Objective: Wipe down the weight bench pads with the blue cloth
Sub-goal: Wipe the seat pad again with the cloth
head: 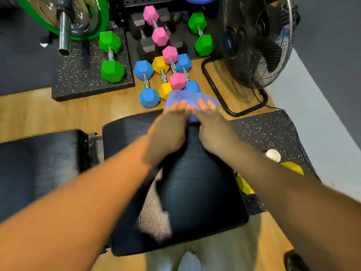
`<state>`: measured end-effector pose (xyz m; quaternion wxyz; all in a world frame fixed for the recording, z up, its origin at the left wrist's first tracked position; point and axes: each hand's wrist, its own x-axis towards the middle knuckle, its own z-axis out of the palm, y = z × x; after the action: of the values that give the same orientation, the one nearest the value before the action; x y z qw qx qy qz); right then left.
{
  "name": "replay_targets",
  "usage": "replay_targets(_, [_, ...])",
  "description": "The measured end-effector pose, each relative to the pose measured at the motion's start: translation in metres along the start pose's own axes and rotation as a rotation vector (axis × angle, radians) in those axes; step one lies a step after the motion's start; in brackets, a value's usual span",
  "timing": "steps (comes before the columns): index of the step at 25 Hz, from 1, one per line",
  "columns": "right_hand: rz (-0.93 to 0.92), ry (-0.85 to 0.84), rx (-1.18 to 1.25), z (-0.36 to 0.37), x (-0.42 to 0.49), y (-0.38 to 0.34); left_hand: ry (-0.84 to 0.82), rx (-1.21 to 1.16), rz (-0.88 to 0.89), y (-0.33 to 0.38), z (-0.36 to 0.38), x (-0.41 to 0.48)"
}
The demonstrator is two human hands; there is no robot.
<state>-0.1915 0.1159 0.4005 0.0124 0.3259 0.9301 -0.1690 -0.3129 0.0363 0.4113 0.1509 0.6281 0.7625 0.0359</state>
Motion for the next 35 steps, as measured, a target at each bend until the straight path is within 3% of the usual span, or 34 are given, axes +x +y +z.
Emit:
replay_targets(2, [-0.113,0.065,-0.075,0.012,-0.053,-0.008,-0.087,0.115,-0.024,0.025,0.017,-0.059])
replay_targets(6, [-0.205,-0.012,-0.135,0.033,-0.157,-0.022,-0.251,0.23,0.168,0.063,0.042,-0.15])
replay_targets(8, [-0.198,-0.091,-0.171,0.034,-0.171,-0.03,-0.191,0.179,0.131,0.065,0.05,-0.166])
replay_targets(12, [-0.125,-0.068,-0.265,0.026,-0.145,-0.033,-0.139,0.118,0.064,0.044,0.046,-0.153])
replay_targets(15, [-0.044,-0.134,-0.238,0.015,-0.076,-0.043,0.067,0.219,0.022,0.011,0.022,-0.104])
replay_targets(19, [0.08,-0.181,-0.093,0.019,-0.019,-0.096,-0.029,0.304,-0.08,-0.019,0.002,-0.102])
replay_targets(21, [-0.036,-0.166,-0.066,0.032,-0.05,-0.113,-0.081,0.258,-0.105,-0.023,0.008,-0.141])
replay_targets(23, [-0.196,-0.148,-0.092,0.038,-0.105,-0.118,-0.086,0.258,-0.013,-0.017,0.027,-0.19])
replay_targets(24, [-0.242,-0.104,-0.083,0.039,-0.132,-0.115,-0.093,0.248,0.054,-0.011,0.038,-0.214])
replay_targets(27, [-0.287,-0.115,-0.06,0.044,-0.189,-0.097,-0.188,0.073,0.005,0.02,0.057,-0.253])
replay_targets(29, [-0.285,-0.081,-0.065,0.044,-0.201,-0.079,-0.212,0.061,0.001,0.033,0.058,-0.247])
replay_targets(32, [-0.204,0.021,-0.047,0.038,-0.178,-0.036,-0.04,0.051,0.05,0.043,0.046,-0.188])
replay_targets(35, [-0.05,0.064,0.018,0.022,-0.13,-0.001,0.001,0.04,0.075,0.052,0.027,-0.112])
